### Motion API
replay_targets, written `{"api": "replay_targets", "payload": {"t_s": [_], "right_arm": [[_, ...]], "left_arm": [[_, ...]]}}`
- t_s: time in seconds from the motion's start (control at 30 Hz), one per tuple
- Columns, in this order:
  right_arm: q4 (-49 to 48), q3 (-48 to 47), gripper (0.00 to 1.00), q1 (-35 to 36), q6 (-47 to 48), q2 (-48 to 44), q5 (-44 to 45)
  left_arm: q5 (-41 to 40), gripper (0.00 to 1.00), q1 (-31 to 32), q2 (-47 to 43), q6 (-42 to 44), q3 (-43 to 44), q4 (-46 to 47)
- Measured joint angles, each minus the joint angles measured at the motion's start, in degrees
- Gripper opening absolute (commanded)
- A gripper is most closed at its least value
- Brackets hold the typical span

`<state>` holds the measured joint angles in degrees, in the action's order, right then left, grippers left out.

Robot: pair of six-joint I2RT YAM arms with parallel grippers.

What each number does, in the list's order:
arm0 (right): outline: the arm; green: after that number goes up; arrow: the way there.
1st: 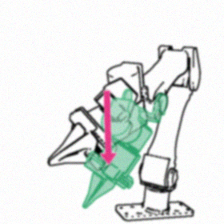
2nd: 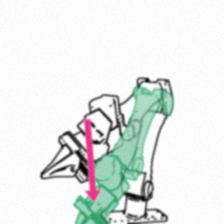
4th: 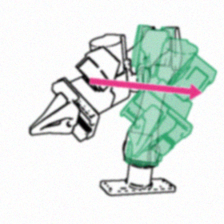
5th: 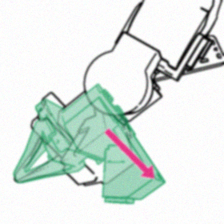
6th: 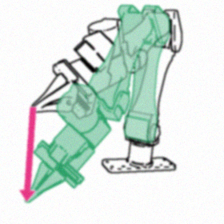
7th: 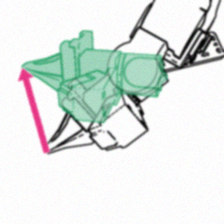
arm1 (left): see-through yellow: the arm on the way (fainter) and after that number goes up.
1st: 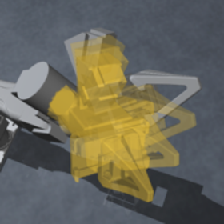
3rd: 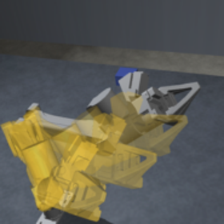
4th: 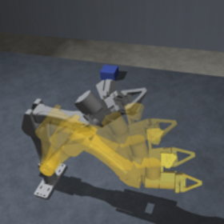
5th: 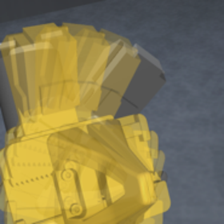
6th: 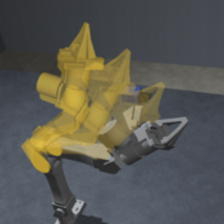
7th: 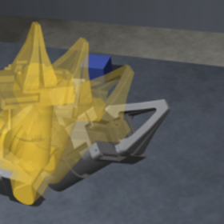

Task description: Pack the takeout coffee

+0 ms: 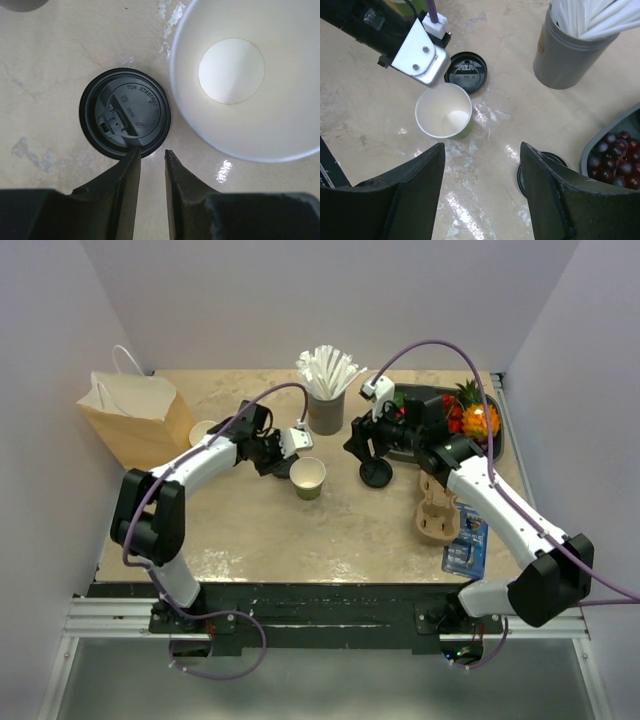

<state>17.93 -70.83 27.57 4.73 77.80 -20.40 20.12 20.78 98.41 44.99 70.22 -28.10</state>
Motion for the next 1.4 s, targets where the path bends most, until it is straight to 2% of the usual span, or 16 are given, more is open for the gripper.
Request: {"api": "replay_targets", "payload": {"t_s": [0.27,0.83,1.13,1.27,1.4], "right_arm": [[3.23,-0.55,0.65,-4.09,0.09,-0.02,0.42],[4.09,-1.92,0.65,-5.77,0.44,2.45,0.48],[3.98,-1.92,0.66,-5.90,0.42,2.45,0.50],[3.96,-1.92,0.66,-5.90,0.37,2.45,0.50],[3.93,-1.92,0.66,-5.97,0.17,2.45,0.50]], "left_arm": [[3.56,0.29,-0.13,6.75,2.43,2.64,-1.55],[6.67,0.20,-0.15,8.41,2.56,0.48,-1.07],[4.66,0.10,-0.15,8.41,1.95,-3.13,3.96],[3.98,0.00,-0.15,8.41,1.36,-3.56,5.60],[3.43,0.00,-0.15,8.41,1.01,-3.61,7.21]]}}
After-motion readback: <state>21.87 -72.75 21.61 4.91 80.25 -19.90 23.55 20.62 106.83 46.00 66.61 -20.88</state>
